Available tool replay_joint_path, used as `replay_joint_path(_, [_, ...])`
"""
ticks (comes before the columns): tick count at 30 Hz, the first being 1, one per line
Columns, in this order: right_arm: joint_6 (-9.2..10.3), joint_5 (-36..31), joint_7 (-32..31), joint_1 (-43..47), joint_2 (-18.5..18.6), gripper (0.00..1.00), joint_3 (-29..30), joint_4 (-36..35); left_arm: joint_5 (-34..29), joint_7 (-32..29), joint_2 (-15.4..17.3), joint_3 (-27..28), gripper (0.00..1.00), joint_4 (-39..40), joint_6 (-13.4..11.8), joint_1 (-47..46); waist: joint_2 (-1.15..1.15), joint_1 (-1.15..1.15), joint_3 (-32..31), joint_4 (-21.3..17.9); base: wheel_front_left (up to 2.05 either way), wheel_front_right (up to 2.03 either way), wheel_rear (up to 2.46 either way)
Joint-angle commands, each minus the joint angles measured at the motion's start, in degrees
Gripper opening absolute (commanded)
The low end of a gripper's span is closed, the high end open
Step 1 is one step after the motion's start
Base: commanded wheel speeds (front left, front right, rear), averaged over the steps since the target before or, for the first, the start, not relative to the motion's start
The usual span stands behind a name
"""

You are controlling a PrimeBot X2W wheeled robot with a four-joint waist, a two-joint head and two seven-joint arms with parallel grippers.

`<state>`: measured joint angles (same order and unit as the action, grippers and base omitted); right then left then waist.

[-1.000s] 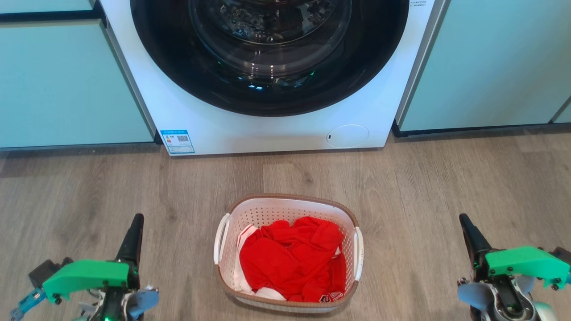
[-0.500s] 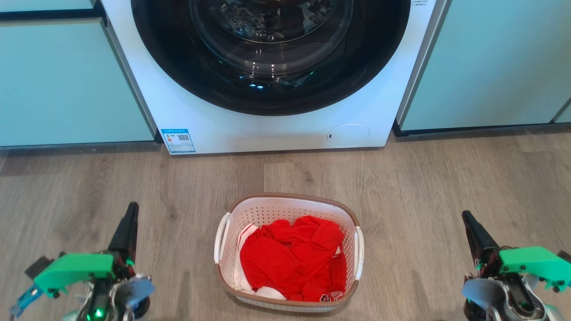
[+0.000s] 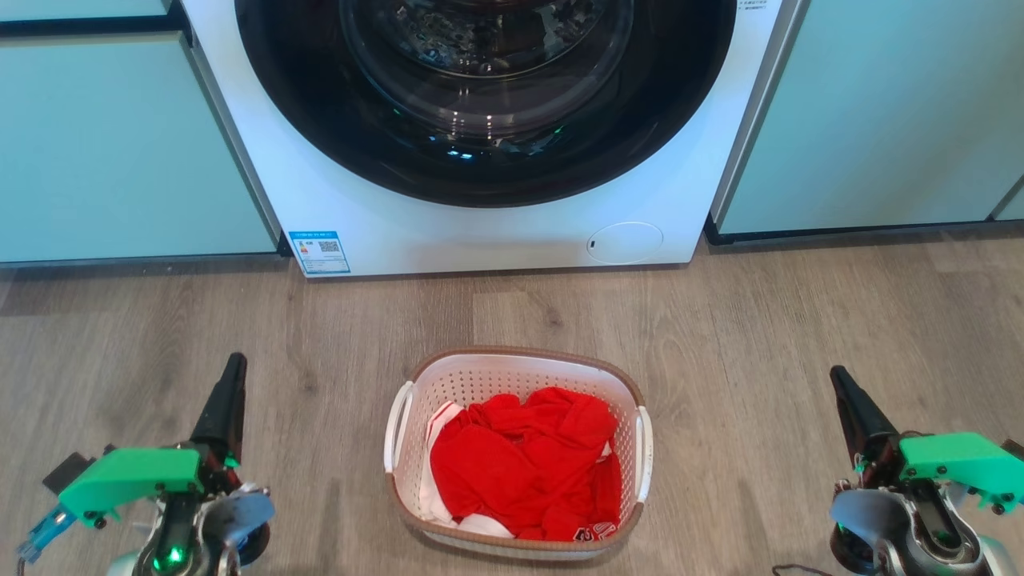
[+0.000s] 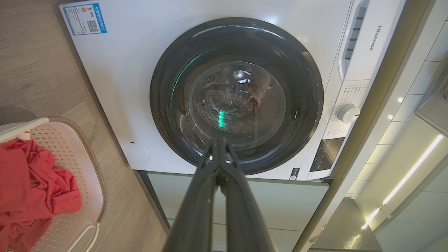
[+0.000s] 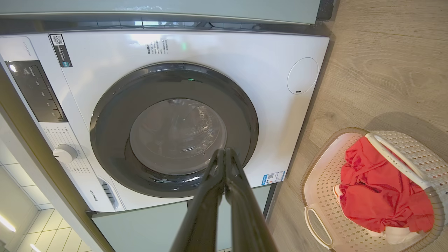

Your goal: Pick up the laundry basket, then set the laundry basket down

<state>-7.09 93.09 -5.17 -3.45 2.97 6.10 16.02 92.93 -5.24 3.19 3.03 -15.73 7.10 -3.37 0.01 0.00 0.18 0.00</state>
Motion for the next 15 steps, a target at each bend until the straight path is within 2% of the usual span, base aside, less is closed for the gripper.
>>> replay_joint_path(1, [-0.40, 0.13, -0.29, -2.62, 0.84, 0.00, -0.86, -2.07, 0.11, -0.40, 0.46, 2.44, 0.00, 1.72, 0.38, -2.73, -0.01, 0.00, 0.00, 0.00, 0.00, 0.00, 0.00])
replay_joint_path(15, [-0.40, -0.06, -0.47, -2.64, 0.68, 0.00, -0.63, -2.06, -0.05, -0.56, 0.33, 2.63, 0.00, 1.71, 0.38, -2.74, -0.01, 0.00, 0.00, 0.00, 0.00, 0.00, 0.00])
